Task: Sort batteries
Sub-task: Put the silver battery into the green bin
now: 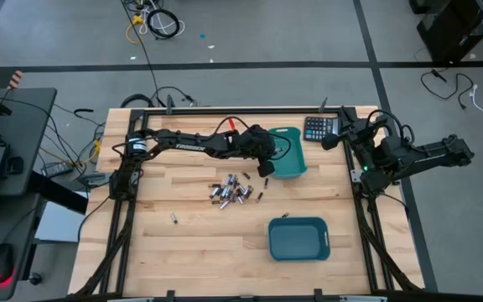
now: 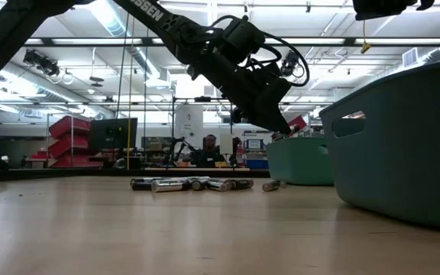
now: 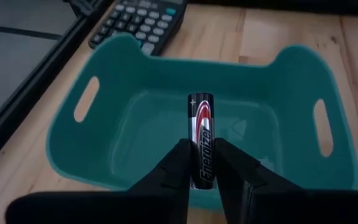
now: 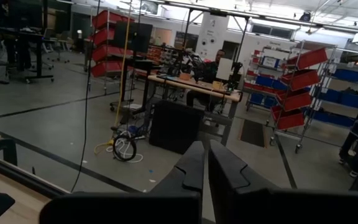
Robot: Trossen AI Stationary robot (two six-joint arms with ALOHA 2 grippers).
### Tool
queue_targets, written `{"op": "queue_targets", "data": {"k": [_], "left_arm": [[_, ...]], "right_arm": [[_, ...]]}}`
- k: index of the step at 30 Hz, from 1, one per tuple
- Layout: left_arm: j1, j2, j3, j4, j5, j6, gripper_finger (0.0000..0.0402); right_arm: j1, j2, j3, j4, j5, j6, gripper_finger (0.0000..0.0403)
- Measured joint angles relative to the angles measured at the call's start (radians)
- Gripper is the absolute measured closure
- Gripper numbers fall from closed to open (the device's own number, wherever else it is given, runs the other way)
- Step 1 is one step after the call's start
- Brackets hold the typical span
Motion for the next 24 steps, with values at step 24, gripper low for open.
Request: {"op": "queue_targets", "data": {"k": [24], "left_arm": [[-0.008,-0.025,0.0,0.022,0.0,0.019,0.0291]], "right_arm": [[0.0,0.0,0.0,0.0,0.0,0.0,0.0393]]}}
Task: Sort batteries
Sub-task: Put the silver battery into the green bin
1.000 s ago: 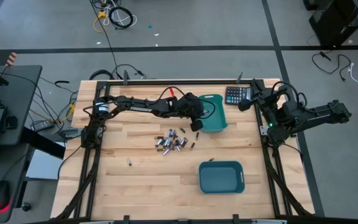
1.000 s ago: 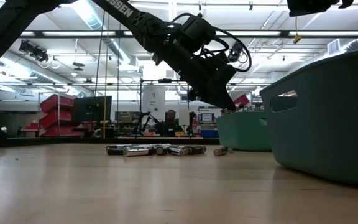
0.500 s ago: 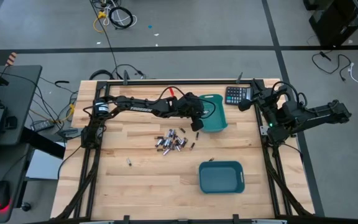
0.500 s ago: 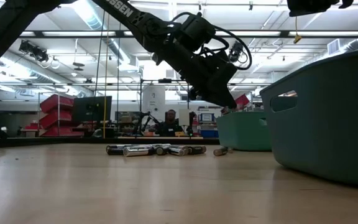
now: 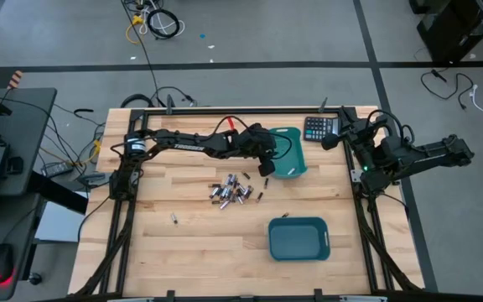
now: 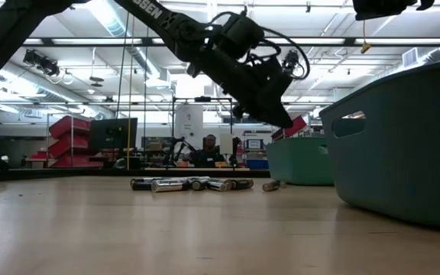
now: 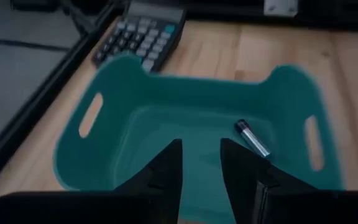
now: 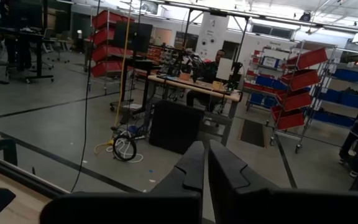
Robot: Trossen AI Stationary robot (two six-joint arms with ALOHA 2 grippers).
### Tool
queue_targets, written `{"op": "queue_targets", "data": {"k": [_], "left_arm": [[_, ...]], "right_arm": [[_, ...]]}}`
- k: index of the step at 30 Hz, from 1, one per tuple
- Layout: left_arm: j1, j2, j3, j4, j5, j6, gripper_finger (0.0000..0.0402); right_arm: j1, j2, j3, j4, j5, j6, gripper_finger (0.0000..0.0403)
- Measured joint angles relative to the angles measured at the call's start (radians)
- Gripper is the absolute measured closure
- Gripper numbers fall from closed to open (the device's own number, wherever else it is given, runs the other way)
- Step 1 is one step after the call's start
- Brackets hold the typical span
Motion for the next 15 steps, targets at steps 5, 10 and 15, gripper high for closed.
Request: {"op": "queue_targets", "data": {"k": [5,10,15], "left_arm": [[-0.019,-0.079,0.001,-0.028,0.004,0.068,0.0291],[-0.051,-0.172,0.001,-0.16,-0.001,0.135,0.0291],[-0.07,-0.234,0.001,-0.382,-0.071,0.156,0.0291]], "right_arm": [[0.0,0.0,0.0,0.0,0.0,0.0,0.0393],[0.0,0.0,0.0,0.0,0.0,0.0,0.0392],[0.0,0.0,0.0,-0.001,0.0,0.0,0.0394]]}}
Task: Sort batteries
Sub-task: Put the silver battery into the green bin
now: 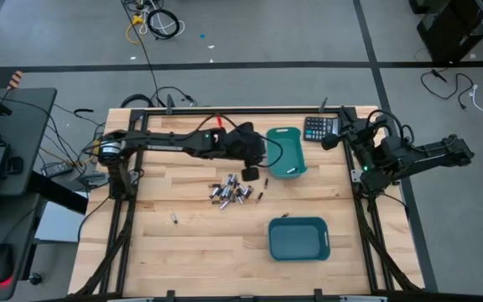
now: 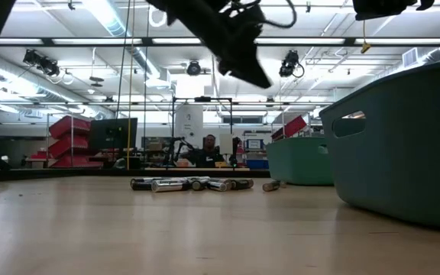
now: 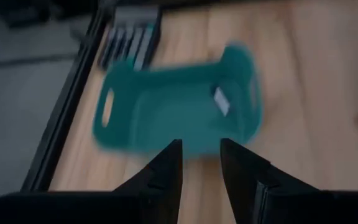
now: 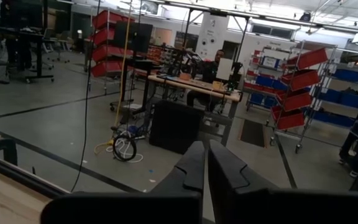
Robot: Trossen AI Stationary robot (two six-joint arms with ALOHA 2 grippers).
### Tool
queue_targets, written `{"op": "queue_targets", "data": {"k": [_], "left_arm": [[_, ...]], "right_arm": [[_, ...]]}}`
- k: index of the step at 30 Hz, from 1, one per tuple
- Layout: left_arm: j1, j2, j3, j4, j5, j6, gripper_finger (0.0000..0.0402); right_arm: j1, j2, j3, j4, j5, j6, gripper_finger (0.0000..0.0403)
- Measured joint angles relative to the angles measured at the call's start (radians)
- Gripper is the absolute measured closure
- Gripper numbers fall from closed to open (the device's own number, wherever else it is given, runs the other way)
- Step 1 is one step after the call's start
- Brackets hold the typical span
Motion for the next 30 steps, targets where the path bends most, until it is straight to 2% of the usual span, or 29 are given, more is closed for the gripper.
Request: {"op": "queue_targets", "data": {"k": [3,7,14,19,24,30], "left_arm": [[-0.001,-0.033,-0.009,-0.12,-0.028,-0.012,0.0291],[-0.002,-0.105,-0.1,-0.157,-0.032,-0.051,0.0291],[-0.014,-0.341,-0.357,-0.147,-0.031,-0.113,0.0291],[-0.058,-0.478,-0.565,-0.162,0.026,-0.165,0.0291],[-0.087,-0.514,-0.725,-0.097,0.032,-0.304,0.0291],[-0.115,-0.514,-0.83,-0.023,0.07,-0.406,0.0291]], "right_arm": [[0.0,0.0,0.0,-0.001,0.0,0.0,0.0392],[0.0,0.0,0.0,-0.002,0.0,0.0,0.039],[0.0,0.0,0.0,-0.022,0.0,0.0,0.0394],[0.0,0.0,0.0,-0.022,0.0,0.001,0.0391],[0.0,0.001,0.0,-0.022,0.0,0.001,0.0394],[0.0,0.002,0.0,-0.023,0.0,0.007,0.0393]]}}
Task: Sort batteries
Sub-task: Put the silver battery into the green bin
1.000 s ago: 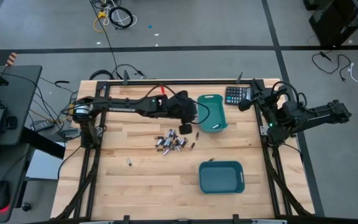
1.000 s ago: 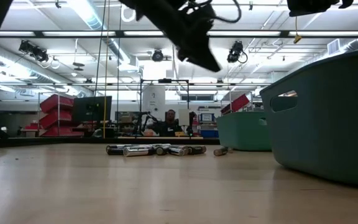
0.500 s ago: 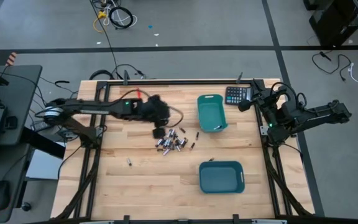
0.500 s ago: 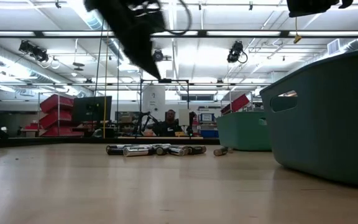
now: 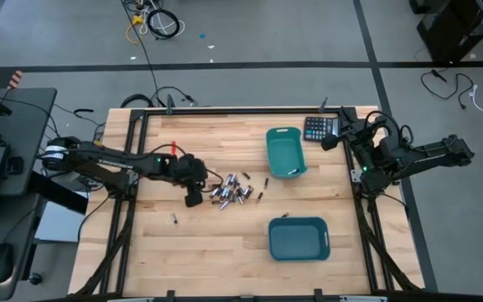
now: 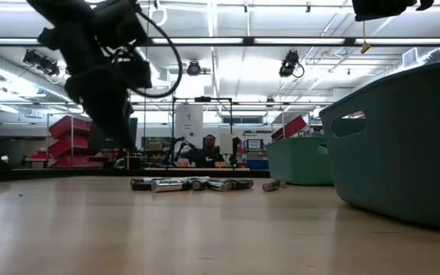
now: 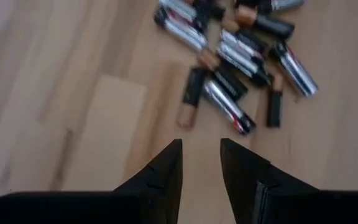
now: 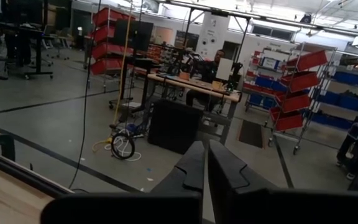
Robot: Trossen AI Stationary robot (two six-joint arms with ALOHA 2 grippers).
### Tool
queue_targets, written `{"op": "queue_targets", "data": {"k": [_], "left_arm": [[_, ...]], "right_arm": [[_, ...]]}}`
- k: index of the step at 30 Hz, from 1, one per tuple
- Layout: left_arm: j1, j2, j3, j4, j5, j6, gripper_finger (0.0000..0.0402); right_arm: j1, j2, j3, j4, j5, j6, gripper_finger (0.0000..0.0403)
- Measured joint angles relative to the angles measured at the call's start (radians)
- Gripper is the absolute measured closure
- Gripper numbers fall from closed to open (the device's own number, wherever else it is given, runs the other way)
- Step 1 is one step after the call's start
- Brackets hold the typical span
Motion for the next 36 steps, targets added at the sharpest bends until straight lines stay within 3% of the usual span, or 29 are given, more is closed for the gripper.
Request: {"op": "queue_targets", "data": {"k": [4,8,11,15,19,25,36], "left_arm": [[-0.037,0.0,-0.007,-0.029,0.034,-0.055,0.0291],[-0.093,-0.007,-0.007,-0.077,0.178,-0.198,0.0291],[-0.139,-0.01,-0.007,-0.167,0.307,-0.386,0.0291],[-0.204,-0.01,-0.007,-0.295,0.446,-0.758,0.0291],[-0.266,-0.01,-0.007,-0.346,0.425,-0.977,0.0291],[-0.307,-0.009,-0.007,-0.346,0.263,-1.186,0.0291],[-0.377,-0.009,-0.007,-0.354,0.187,-1.376,0.0289]], "right_arm": [[0.0,0.0,0.0,-0.001,0.0,-0.001,0.0391],[0.0,0.0,0.0,-0.001,0.0,-0.004,0.0393],[0.0,0.0,0.0,-0.001,0.001,-0.004,0.0394],[0.0,0.0,0.0,-0.002,0.001,-0.005,0.0392],[0.0,0.0,0.0,-0.002,0.001,-0.005,0.0392],[0.0,0.0,0.0,-0.003,0.002,-0.008,0.0393],[0.0,0.0,0.0,-0.008,0.004,-0.008,0.0391]]}}
